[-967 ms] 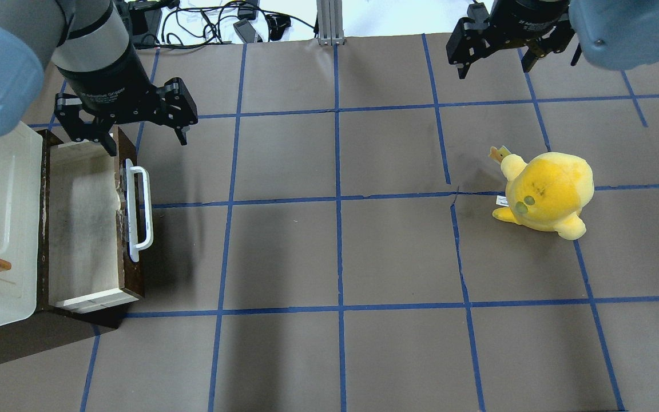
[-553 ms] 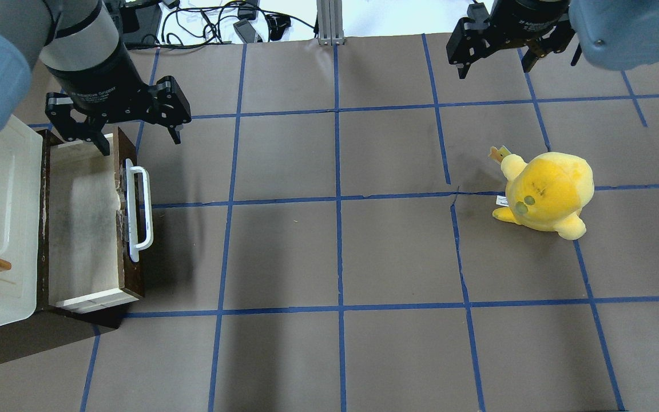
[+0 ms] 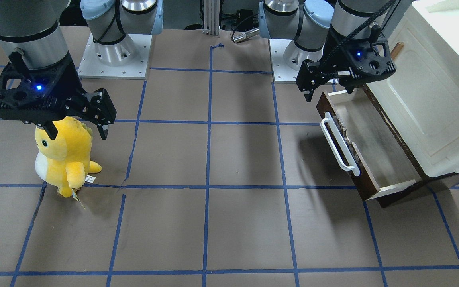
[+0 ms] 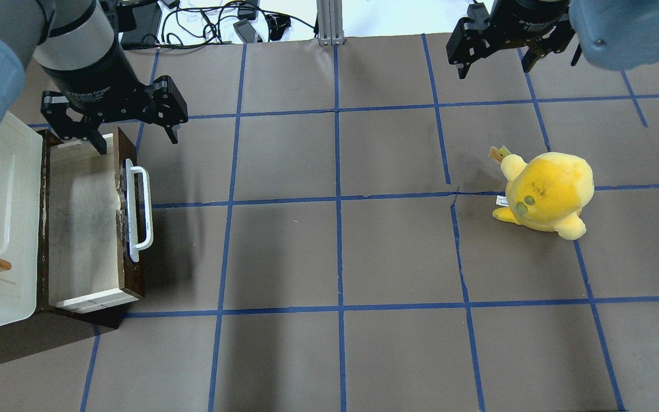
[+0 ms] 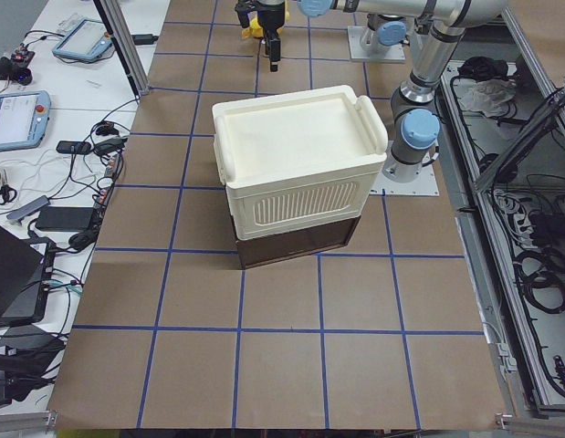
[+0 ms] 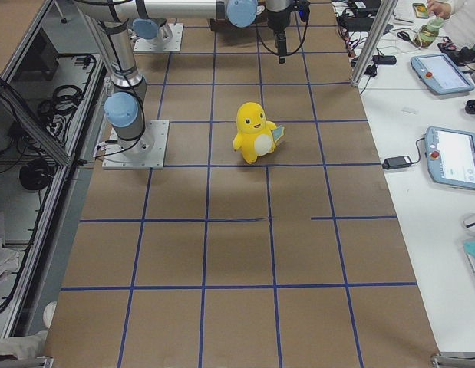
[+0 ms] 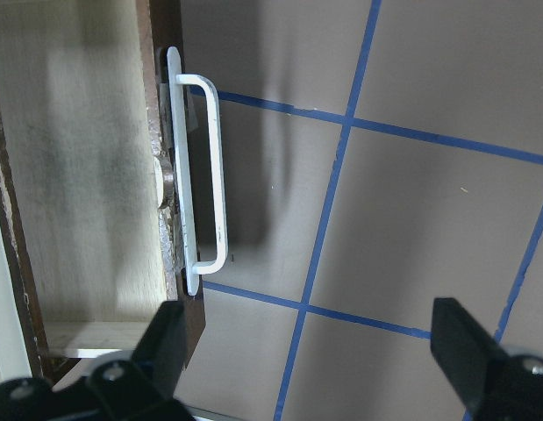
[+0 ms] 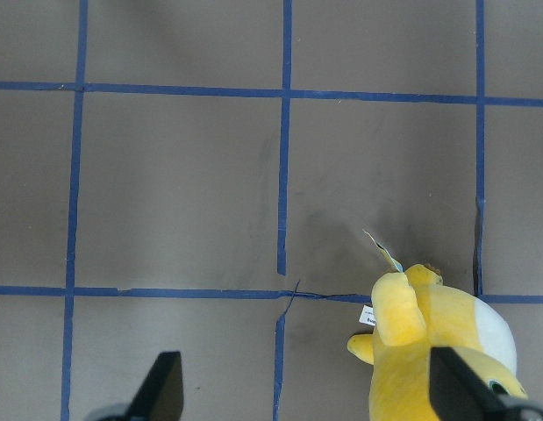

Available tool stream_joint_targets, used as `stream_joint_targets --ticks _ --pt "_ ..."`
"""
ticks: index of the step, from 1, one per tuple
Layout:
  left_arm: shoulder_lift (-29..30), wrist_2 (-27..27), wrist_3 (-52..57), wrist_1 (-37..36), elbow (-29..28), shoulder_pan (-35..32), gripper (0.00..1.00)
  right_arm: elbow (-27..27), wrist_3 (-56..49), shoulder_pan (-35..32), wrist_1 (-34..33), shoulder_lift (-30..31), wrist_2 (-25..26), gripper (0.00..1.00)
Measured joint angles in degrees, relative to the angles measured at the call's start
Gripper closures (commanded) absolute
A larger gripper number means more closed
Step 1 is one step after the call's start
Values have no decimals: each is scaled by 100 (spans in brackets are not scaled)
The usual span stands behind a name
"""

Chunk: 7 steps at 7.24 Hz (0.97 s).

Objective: Pull drawer sideways

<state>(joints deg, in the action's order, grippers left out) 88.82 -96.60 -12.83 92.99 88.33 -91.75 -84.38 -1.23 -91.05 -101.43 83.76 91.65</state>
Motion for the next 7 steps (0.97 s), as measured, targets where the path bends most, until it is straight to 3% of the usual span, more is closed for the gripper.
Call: stream_joint_targets --ticks 5,7 --pt "24 14 181 0 16 6 0 0 0 0 0 0 0 0" --pt "33 302 685 0 52 -1 0 0 0 0 0 0 0 0"
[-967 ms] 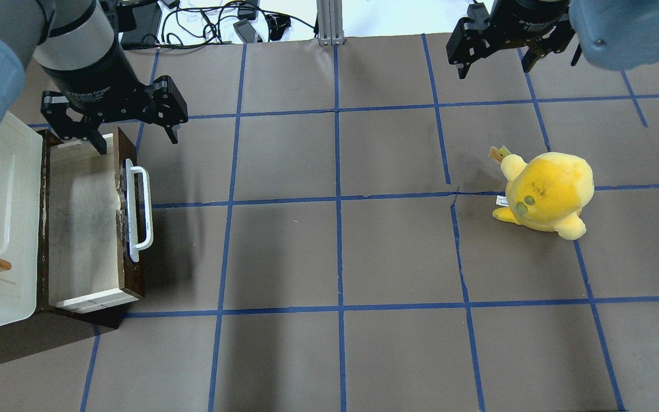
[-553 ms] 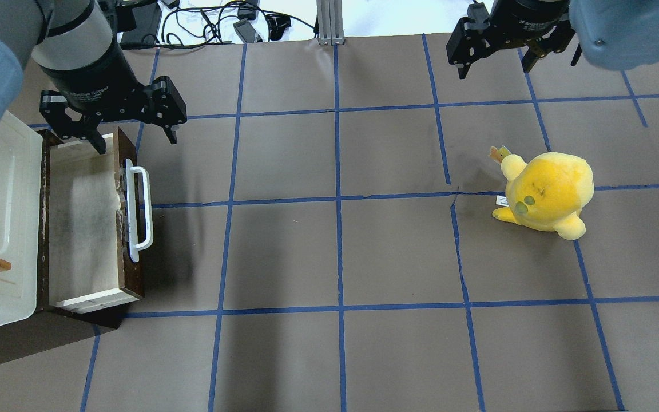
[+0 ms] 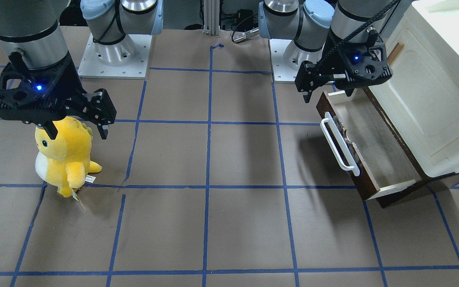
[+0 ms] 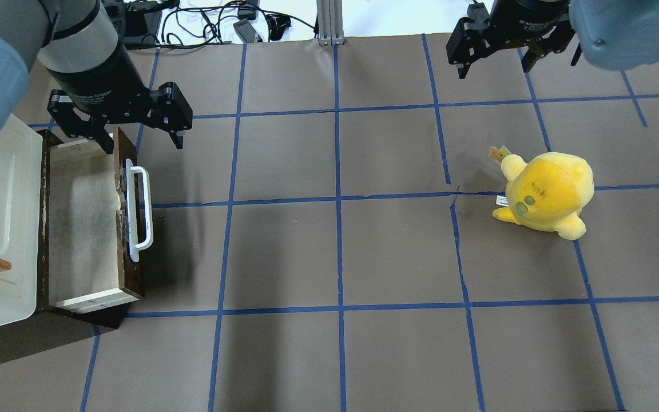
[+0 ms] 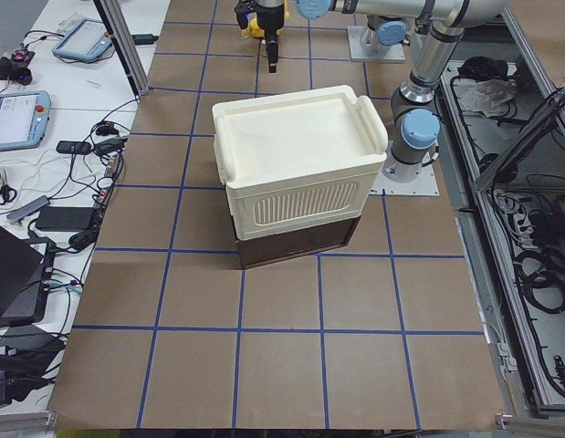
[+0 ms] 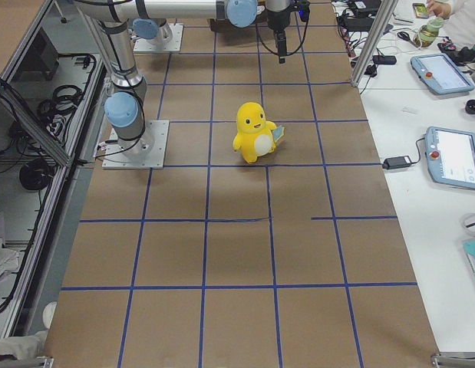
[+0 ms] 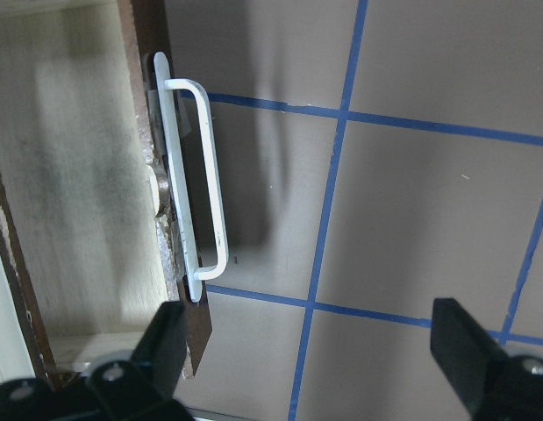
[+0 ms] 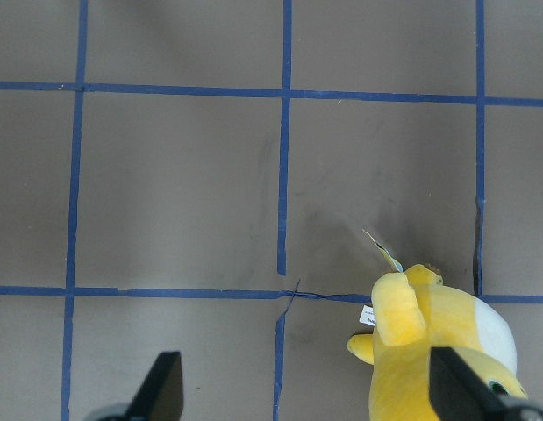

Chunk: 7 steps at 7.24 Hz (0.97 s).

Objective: Pull drawer sideways

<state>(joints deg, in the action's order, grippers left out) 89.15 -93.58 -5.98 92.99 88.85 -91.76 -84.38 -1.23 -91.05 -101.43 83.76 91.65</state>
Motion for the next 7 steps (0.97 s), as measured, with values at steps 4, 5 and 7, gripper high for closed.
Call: stream_joint_targets --ticks 4,5,7 --pt "-3 381 271 -112 63 8 0 0 0 0 0 0 -2 0" --pt "-7 374 315 -124 63 8 0 0 0 0 0 0 0 0" --pt "-19 365 334 -131 62 9 0 0 0 0 0 0 -2 0"
